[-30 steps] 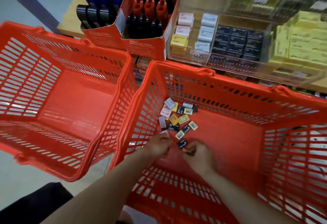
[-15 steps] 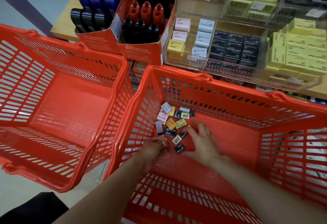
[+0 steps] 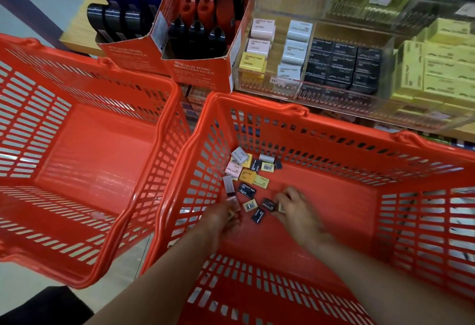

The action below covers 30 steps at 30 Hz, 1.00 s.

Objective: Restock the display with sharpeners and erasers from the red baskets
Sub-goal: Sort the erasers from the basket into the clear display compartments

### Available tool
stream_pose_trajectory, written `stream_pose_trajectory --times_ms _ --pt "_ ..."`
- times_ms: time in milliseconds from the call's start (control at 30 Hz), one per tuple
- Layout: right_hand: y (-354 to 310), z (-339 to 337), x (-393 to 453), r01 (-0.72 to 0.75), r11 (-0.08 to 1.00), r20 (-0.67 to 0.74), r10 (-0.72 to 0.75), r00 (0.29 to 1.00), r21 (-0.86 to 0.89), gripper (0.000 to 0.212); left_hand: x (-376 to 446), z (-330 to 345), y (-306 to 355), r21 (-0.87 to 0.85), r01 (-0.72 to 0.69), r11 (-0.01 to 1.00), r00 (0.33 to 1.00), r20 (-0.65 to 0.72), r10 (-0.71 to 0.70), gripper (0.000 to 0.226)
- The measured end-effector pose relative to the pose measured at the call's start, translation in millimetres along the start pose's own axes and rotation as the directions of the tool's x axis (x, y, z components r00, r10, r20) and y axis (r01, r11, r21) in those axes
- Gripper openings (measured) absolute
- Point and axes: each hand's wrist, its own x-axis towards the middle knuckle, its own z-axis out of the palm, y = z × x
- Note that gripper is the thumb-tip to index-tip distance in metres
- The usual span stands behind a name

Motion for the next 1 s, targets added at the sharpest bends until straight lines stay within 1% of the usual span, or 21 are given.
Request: stream_pose_trajectory --times_ms 133,200,233,300,367,433,467,500,533,567,600,633,667,700,733,767,800,833,867,933,1000 --pt "3 -6 -10 -0.072 0.979 -0.053 0.084 0.995 0.189 0.028 -4 4 0 -0.012 -0.014 1.0 1.0 -0.002 0.014 0.011" --pt "-3 -14 -16 -0.077 0.938 -0.135 0.129 0.982 0.337 0.023 -5 7 0 -0.038 -0.016 0.999 1.0 0.01 0.016 0.01" --pt "-10 -19 -19 -0.054 0.917 -0.17 0.132 0.977 0.396 0.022 -6 8 -1 -0.063 -0.008 0.998 1.0 0.03 0.01 0.009" --pt "-31 -27 -25 0.038 0.884 -0.205 0.067 0.977 0.467 0.022 -8 12 -1 -0.145 0.021 0.989 0.993 0.117 -0.004 0.007" --pt "-54 -31 -29 0.13 0.841 -0.213 -0.018 0.977 0.525 0.024 -9 16 2 -0.241 0.066 0.968 0.962 0.274 0.002 0.021" --pt "-74 -34 -30 0.174 0.817 -0.223 -0.058 0.973 0.549 0.031 -8 18 5 -0.319 0.111 0.941 0.911 0.41 0.032 0.034" --pt "-80 -37 -29 0.179 0.805 -0.222 -0.061 0.973 0.565 0.041 -7 17 6 -0.364 0.131 0.922 0.894 0.445 0.048 0.034" --pt "-82 -39 -29 0.166 0.791 -0.203 -0.055 0.978 0.589 0.056 -7 15 6 -0.416 0.151 0.897 0.88 0.47 0.07 0.031" --pt "-81 -42 -29 0.14 0.784 -0.168 -0.046 0.985 0.604 0.071 -7 13 7 -0.467 0.164 0.869 0.873 0.478 0.092 0.026" --pt "-78 -46 -28 0.122 0.798 -0.141 -0.047 0.989 0.591 0.081 -6 10 7 -0.514 0.17 0.841 0.875 0.471 0.111 0.022" --pt "-73 -49 -27 0.135 0.822 -0.145 -0.065 0.987 0.553 0.082 -5 7 7 -0.554 0.168 0.815 0.891 0.44 0.116 0.019" --pt "-66 -51 -26 0.171 0.844 -0.18 -0.09 0.98 0.509 0.073 -3 5 8 -0.583 0.159 0.797 0.915 0.39 0.103 0.017" --pt "-58 -51 -25 0.201 0.861 -0.231 -0.1 0.968 0.468 0.055 -1 4 9 -0.584 0.141 0.8 0.94 0.332 0.077 0.014" --pt "-51 -50 -23 0.194 0.879 -0.263 -0.082 0.961 0.436 0.039 1 3 9 -0.547 0.116 0.829 0.961 0.273 0.047 0.011" --pt "-44 -47 -21 0.14 0.903 -0.247 -0.039 0.968 0.406 0.032 3 3 8 -0.472 0.092 0.877 0.975 0.22 0.016 0.009" --pt "-40 -41 -20 0.047 0.926 -0.171 0.02 0.985 0.375 0.036 5 2 6 -0.386 0.072 0.92 0.984 0.177 -0.003 0.006" --pt "-39 -32 -19 -0.049 0.935 -0.072 0.079 0.994 0.35 0.046 7 2 3 -0.32 0.047 0.946 0.989 0.15 0.001 0.005" --pt "-41 -23 -17 -0.124 0.936 0.017 0.126 0.992 0.329 0.055 9 1 0 -0.274 0.015 0.962 0.989 0.145 0.026 0.009" --pt "-44 -13 -15 -0.162 0.937 0.065 0.149 0.987 0.31 0.062 11 -1 -3 -0.236 -0.021 0.971 0.986 0.154 0.059 0.015" --pt "-51 3 -12 -0.167 0.949 0.077 0.152 0.985 0.266 0.064 13 -2 -7 -0.144 -0.108 0.984 0.978 0.162 0.131 0.022" --pt "-52 7 -10 -0.154 0.952 0.038 0.149 0.988 0.264 0.055 13 -4 -8 -0.061 -0.175 0.983 0.97 0.16 0.183 0.023"
